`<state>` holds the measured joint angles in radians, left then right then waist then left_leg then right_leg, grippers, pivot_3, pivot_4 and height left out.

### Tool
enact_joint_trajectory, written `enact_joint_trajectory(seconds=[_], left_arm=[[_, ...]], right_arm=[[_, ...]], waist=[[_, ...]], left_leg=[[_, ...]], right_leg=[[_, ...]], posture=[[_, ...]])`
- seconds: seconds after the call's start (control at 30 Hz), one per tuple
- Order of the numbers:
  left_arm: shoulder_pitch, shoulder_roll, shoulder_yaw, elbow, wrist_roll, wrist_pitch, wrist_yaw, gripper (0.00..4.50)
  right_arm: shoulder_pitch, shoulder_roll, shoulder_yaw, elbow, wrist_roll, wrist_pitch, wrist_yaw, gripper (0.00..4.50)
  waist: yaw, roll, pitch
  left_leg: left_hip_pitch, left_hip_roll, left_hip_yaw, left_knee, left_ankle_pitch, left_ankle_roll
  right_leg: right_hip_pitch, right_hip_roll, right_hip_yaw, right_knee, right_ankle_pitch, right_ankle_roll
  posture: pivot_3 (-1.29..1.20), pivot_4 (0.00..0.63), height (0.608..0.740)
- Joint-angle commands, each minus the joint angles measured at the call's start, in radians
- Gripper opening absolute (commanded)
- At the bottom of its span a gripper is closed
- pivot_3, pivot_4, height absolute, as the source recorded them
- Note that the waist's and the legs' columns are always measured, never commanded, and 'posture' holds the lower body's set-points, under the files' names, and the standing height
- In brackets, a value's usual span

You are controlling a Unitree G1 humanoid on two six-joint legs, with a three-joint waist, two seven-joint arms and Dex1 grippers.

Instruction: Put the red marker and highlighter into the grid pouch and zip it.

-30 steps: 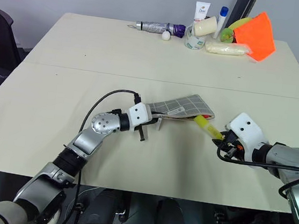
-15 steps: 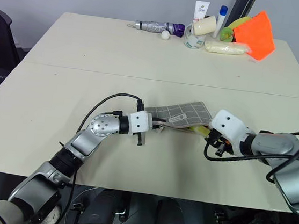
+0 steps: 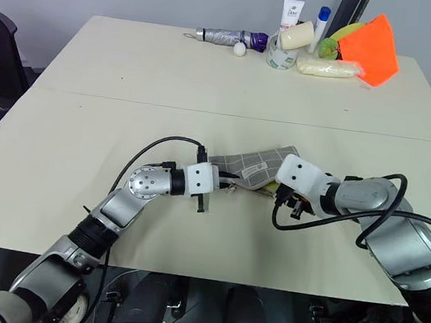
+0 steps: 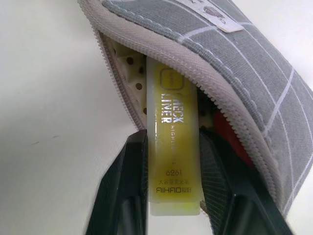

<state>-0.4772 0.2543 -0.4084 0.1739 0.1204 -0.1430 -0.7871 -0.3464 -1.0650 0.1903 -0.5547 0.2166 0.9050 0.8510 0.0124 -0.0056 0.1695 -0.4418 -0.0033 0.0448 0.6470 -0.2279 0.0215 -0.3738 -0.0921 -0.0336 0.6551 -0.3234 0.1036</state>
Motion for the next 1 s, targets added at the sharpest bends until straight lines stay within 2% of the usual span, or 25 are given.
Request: enact_joint_trajectory(seconds=[0.03, 0.1, 0.27, 0.43, 0.6, 0.7, 0.8, 1.0], left_arm=[[0.006, -0.013, 0.009, -0.041, -0.027, 0.024, 0.001, 0.0], [0.002, -0.023, 0.026, -0.038, -0.042, 0.048, 0.012, 0.0], [-0.023, -0.045, 0.063, -0.023, -0.064, 0.106, 0.041, 0.0], [-0.059, -0.107, 0.129, -0.039, -0.144, 0.246, 0.079, 0.0], [-0.144, -0.186, 0.209, -0.044, -0.257, 0.476, 0.12, 0.0], [-0.201, -0.225, 0.249, -0.025, -0.313, 0.575, 0.136, 0.0], [-0.235, -0.252, 0.277, -0.02, -0.358, 0.638, 0.147, 0.0], [-0.247, -0.262, 0.296, -0.031, -0.398, 0.683, 0.164, 0.0]], right_arm=[[-0.028, -0.007, -0.093, -0.034, 0.014, -0.036, 0.003, 3.28], [-0.025, -0.013, -0.154, -0.046, 0.036, -0.057, 0.018, 4.23], [-0.035, -0.004, -0.39, -0.091, 0.2, -0.025, 0.091, 4.23], [-0.004, 0.01, -0.497, -0.105, 0.291, 0.028, 0.081, 4.23], [0.066, 0.064, -0.473, -0.141, 0.328, 0.053, 0.018, 4.23], [0.056, 0.151, -0.399, -0.136, 0.329, 0.07, -0.071, 4.23], [0.008, 0.271, -0.32, -0.082, 0.29, 0.097, -0.206, 4.23], [-0.055, 0.436, -0.294, -0.009, 0.291, 0.138, -0.345, 4.23]], waist=[[0.0, 0.0, 0.0], [0.0, 0.0, 0.0], [0.0, 0.0, 0.0], [0.002, 0.0, 0.0], [0.001, -0.001, 0.0], [0.0, -0.001, 0.0], [-0.003, -0.001, 0.0], [0.0, -0.001, 0.0]], left_leg=[[0.0, 0.0, 0.0, 0.0, 0.0, 0.0], [0.0, 0.0, 0.0, 0.0, 0.0, 0.0], [0.0, 0.0, 0.0, 0.001, 0.0, 0.0], [0.0, 0.0, 0.0, 0.001, 0.0, 0.0], [0.0, 0.0, 0.0, 0.003, 0.0, 0.001], [0.0, 0.0, 0.0, 0.003, 0.0, 0.001], [0.0, 0.0, 0.0, 0.003, 0.0, 0.001], [0.0, 0.0, 0.0, 0.004, 0.0, 0.001]], right_leg=[[0.0, 0.0, 0.0, 0.0, 0.0, 0.0], [0.0, 0.0, 0.0, 0.0, 0.0, 0.001], [0.001, 0.0, 0.0, 0.0, 0.001, 0.001], [0.001, 0.0, 0.0, 0.0, 0.001, 0.002], [0.002, 0.0, 0.0, 0.0, 0.002, 0.003], [0.001, 0.001, 0.0, 0.001, 0.002, 0.003], [0.001, 0.002, 0.0, 0.002, 0.002, 0.003], [0.0, 0.002, 0.0, 0.004, 0.002, 0.003]], posture=[[0.0, 0.15, 0.74], [0.0, 0.15, 0.74], [0.0, 0.15, 0.74], [0.0, 0.15, 0.74], [0.0, 0.15, 0.74], [0.0, 0.15, 0.74], [0.0, 0.15, 0.74], [0.0, 0.15, 0.74]])
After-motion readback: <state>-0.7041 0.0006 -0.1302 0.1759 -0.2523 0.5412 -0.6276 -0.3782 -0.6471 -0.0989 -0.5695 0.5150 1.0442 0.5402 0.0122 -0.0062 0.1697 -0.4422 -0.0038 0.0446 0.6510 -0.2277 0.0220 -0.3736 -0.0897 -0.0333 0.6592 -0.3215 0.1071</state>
